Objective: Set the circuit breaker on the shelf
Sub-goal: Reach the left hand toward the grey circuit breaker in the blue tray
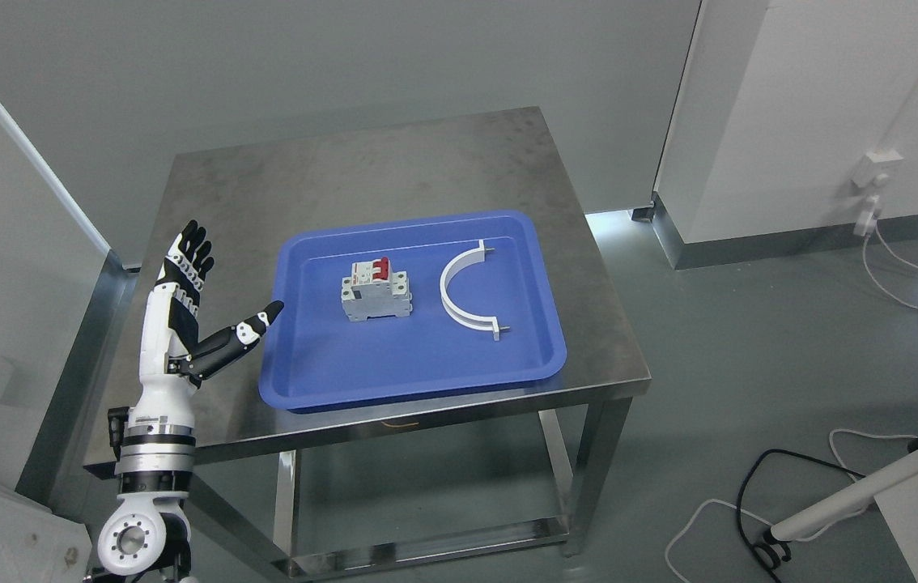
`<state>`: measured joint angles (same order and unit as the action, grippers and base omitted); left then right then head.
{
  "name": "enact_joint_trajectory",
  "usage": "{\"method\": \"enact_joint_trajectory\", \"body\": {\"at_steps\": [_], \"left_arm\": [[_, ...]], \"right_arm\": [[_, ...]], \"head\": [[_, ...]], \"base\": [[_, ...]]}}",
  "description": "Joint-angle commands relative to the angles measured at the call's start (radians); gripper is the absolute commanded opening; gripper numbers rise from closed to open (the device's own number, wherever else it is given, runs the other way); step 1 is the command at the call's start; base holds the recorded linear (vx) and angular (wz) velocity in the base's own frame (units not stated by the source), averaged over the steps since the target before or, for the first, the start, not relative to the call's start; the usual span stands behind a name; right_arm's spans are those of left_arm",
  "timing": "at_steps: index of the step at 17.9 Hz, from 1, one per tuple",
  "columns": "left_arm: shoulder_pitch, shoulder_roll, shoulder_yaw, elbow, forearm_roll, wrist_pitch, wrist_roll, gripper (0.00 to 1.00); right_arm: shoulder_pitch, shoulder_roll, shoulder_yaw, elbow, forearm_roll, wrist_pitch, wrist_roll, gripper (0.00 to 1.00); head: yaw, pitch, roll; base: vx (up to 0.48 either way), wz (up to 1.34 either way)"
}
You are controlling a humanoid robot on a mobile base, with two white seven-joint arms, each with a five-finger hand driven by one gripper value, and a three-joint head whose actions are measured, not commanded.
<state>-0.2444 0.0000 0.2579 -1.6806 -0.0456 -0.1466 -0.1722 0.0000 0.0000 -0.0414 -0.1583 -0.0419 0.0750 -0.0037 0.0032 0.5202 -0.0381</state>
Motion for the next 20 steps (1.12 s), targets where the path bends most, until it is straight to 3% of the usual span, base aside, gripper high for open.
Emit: {"method": "enact_joint_trajectory", "body": {"at_steps": [1, 4, 8, 11, 13, 17, 20], "left_arm": [[-0.013, 0.017, -0.039, -0.001, 0.000, -0.007, -0.009, 1.00], [-0.090, 0.029, -0.055, 0.005, -0.002, 0.001, -0.039, 1.00], [-0.246, 0.282, -0.107, 0.094, -0.052, 0.027, -0.345, 1.00], [-0.349, 0.373, -0.126, 0.154, -0.175, 0.073, -0.560, 0.99], [-0.366, 0.383, -0.146, 0.167, -0.236, 0.122, -0.639, 0.98], [-0.383, 0.391, -0.209, 0.168, -0.279, 0.223, -0.658, 0.97], [-0.408, 0.388, -0.268, 0.180, -0.332, 0.242, -0.691, 0.96]], "right_arm": [[0.017, -0.017, 0.000, 0.000, 0.000, -0.027, 0.001, 1.00], [0.017, -0.017, 0.000, 0.000, 0.000, -0.027, 0.001, 1.00], [0.017, -0.017, 0.000, 0.000, -0.001, -0.027, 0.001, 1.00], [0.017, -0.017, 0.000, 0.000, 0.000, -0.027, 0.001, 1.00], [0.017, -0.017, 0.000, 0.000, 0.000, -0.027, 0.001, 1.00], [0.017, -0.017, 0.000, 0.000, -0.001, -0.027, 0.001, 1.00], [0.017, -0.017, 0.000, 0.000, -0.001, -0.027, 0.001, 1.00]], "head": [[0.0000, 0.000, 0.000], [0.0000, 0.000, 0.000], [0.0000, 0.000, 0.000], [0.0000, 0.000, 0.000], [0.0000, 0.000, 0.000], [0.0000, 0.000, 0.000], [0.0000, 0.000, 0.000]], "base": [[0.000, 0.00], [0.000, 0.00], [0.004, -0.01], [-0.001, 0.00], [-0.001, 0.01], [0.000, 0.00], [0.000, 0.00]]}}
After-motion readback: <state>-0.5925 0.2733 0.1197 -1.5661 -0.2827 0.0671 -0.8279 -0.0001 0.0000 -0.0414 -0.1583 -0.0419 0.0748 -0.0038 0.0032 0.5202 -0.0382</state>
